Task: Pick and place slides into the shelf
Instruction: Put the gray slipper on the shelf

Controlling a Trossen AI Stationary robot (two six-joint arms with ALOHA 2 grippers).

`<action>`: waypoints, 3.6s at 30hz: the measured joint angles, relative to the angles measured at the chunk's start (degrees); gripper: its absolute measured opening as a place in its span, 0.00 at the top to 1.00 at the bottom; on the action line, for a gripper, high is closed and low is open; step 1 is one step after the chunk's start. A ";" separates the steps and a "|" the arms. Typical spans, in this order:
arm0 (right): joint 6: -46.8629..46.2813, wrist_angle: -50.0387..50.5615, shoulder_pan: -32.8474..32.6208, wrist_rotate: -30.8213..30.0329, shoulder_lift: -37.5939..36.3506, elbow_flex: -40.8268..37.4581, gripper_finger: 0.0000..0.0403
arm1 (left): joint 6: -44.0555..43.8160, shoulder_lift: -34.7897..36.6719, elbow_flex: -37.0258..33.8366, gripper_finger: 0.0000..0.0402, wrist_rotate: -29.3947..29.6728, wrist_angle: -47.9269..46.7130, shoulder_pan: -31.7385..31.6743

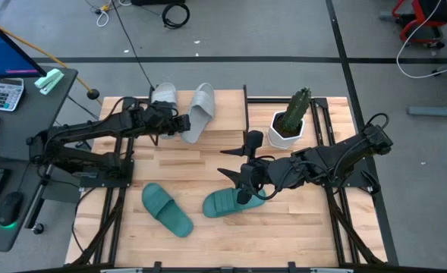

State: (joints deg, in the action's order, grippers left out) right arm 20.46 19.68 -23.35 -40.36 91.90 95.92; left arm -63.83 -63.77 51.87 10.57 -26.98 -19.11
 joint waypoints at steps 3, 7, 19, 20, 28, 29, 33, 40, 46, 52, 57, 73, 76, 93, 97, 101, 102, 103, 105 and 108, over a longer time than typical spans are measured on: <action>-0.04 0.00 0.00 0.00 0.00 0.00 0.40 | -0.02 0.00 0.01 0.75 1.56 0.00 0.48; -0.04 -0.02 0.00 0.00 0.00 0.00 0.40 | -0.04 0.00 0.01 0.75 3.54 -0.02 1.03; -0.04 0.00 0.00 -0.01 0.00 0.00 0.40 | -2.69 -0.02 0.01 0.78 8.12 -0.02 1.11; -0.04 0.00 0.00 -0.02 0.00 0.00 0.40 | -2.93 -0.02 0.01 0.78 8.98 -0.06 1.32; -0.04 0.00 0.00 -0.02 -0.02 0.00 0.40 | -4.54 -0.04 0.01 0.79 12.48 -1.69 3.49; -0.04 0.00 0.00 -0.02 -0.01 0.00 0.40 | -4.53 -0.04 0.01 0.78 12.53 -1.74 3.69; -0.04 0.00 0.01 -0.02 -0.02 0.00 0.40 | -4.57 -0.04 0.00 0.73 12.56 -1.69 4.00; -0.19 0.00 0.04 -0.02 -0.02 0.00 0.40 | -4.59 -0.04 0.01 0.67 12.67 -0.88 4.00; -1.42 0.03 0.04 0.22 -0.02 0.00 0.40 | -4.50 -0.04 0.07 0.61 12.81 -0.87 3.98; -1.44 0.03 0.04 0.22 -0.02 0.00 0.40 | -1.68 -0.04 0.07 0.55 12.99 -1.25 3.98; -1.46 0.07 0.04 0.22 -0.02 0.00 0.40 | -1.03 -0.04 0.07 0.52 13.00 -1.38 3.98; -1.48 0.59 0.04 0.39 -0.02 0.00 0.40 | 0.04 0.17 0.07 0.50 12.10 -5.14 4.00; -1.48 0.59 0.04 0.39 -0.02 0.00 0.40 | 0.04 0.20 0.07 0.51 12.10 -5.01 4.00; -1.50 1.13 0.04 0.42 -0.02 0.00 0.40 | 1.29 7.61 0.03 0.53 5.24 -1.39 7.69; -1.50 1.32 0.09 0.42 -0.02 0.00 0.40 | 1.30 7.34 0.05 0.56 5.41 -1.13 13.81; -1.50 1.42 0.09 0.42 -0.02 0.00 0.40 | 1.56 4.68 0.03 0.60 8.59 -0.83 19.67; -1.50 1.44 0.09 0.42 -0.02 0.00 0.40 | 1.57 3.96 0.01 0.60 9.36 -0.35 20.54; -1.50 1.43 0.09 0.42 -0.02 0.00 0.40 | 1.63 3.07 0.03 0.61 9.82 0.98 21.27; -1.50 1.49 0.09 0.42 -0.02 0.00 0.40 | 3.10 1.19 0.07 0.63 9.26 3.07 22.18; -1.50 1.49 0.09 0.42 -0.02 0.00 0.40 | 4.99 -1.90 0.07 0.65 7.38 7.13 22.65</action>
State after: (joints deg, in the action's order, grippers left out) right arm 18.96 21.17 -23.27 -39.94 91.88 95.92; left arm -58.85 -65.67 51.94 17.95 -19.86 3.54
